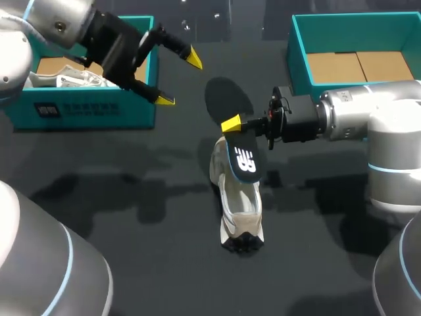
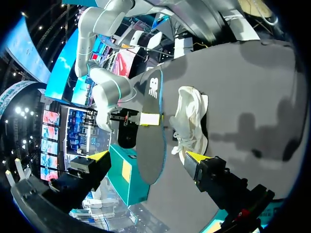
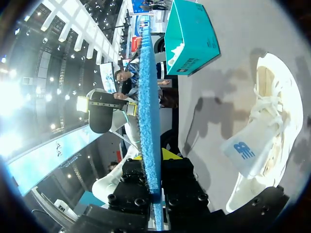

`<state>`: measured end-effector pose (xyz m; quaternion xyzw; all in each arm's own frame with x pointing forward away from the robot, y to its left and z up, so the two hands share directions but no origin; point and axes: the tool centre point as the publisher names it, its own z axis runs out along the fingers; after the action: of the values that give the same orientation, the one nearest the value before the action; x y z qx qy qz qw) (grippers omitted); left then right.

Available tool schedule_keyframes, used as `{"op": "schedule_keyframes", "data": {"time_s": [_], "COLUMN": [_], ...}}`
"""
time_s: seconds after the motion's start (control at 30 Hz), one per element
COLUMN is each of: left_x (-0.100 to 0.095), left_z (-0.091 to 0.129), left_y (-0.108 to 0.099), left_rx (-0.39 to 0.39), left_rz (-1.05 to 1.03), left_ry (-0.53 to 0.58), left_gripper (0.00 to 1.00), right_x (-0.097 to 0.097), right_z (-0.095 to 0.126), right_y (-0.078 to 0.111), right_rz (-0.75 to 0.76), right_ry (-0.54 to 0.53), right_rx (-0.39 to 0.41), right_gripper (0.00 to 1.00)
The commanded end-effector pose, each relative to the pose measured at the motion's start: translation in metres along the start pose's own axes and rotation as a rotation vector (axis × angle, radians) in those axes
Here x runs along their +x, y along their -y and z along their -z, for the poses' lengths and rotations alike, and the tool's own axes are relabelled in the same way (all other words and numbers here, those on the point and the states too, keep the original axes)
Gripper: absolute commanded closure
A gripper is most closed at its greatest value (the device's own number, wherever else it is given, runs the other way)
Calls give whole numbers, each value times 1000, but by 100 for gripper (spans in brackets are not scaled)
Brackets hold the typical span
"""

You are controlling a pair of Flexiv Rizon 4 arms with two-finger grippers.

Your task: Take the shoe out of the shoebox, open the shoe tongue, remove and reinsert the insole, then place the shoe into the shoebox

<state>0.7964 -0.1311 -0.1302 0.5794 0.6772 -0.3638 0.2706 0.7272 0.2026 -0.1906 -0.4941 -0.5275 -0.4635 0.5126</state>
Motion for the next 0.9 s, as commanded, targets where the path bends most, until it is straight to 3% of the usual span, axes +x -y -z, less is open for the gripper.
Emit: {"op": "schedule_keyframes", "data": {"time_s": [0.03,0.2,0.3,0.73,0.9], "left_x": [10,13,16,17,23], "left_z": [-3,-2,0,3,-14], "left_y": [9,10,10,10,3], "left_rx": [-50,-94,-69,-45,-110], "left_rz": [6,-17,-48,-71,-61], "left_ry": [136,245,303,289,340], "left_gripper": [0,0,0,0,0], "right_x": [-1,-1,-1,-1,-1], "right_z": [-2,-2,-2,-2,-2], "right_y": [0,0,0,0,0], "right_rz": [0,0,0,0,0], "right_ry": [2,2,2,2,2], "right_rx": [-2,-2,-2,-2,-2], "right_gripper": [100,100,100,100,100]}}
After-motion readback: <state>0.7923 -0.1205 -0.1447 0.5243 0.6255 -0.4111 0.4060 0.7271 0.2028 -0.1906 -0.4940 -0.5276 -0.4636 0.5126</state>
